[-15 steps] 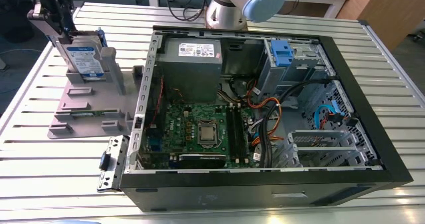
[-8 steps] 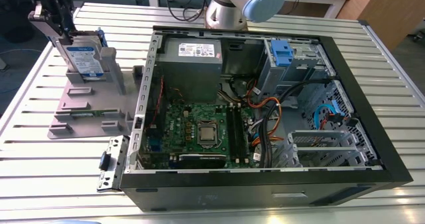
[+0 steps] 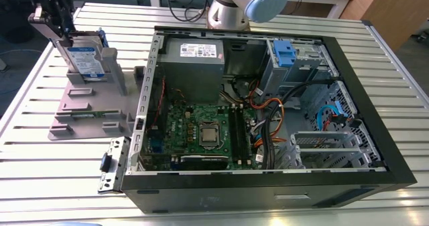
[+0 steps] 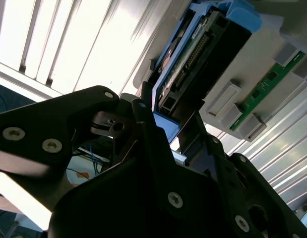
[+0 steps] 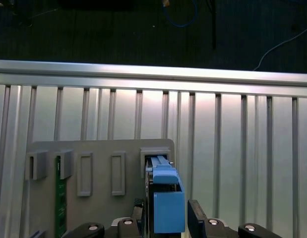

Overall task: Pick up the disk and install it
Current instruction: 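Pick up the disk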

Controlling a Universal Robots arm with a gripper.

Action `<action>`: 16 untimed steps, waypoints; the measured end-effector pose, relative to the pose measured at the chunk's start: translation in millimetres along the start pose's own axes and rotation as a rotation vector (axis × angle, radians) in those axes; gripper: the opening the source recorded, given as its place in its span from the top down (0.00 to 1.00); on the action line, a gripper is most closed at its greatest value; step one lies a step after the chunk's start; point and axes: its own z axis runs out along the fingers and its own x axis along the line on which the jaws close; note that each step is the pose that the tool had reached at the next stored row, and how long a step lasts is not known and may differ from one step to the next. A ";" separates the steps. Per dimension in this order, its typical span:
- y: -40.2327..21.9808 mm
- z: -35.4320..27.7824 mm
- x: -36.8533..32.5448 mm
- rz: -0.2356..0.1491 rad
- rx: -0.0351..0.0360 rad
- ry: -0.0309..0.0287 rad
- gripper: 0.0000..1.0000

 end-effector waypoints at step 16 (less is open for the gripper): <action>1.4 13.4 0.3 0.000 0.0000 0.0000 0.53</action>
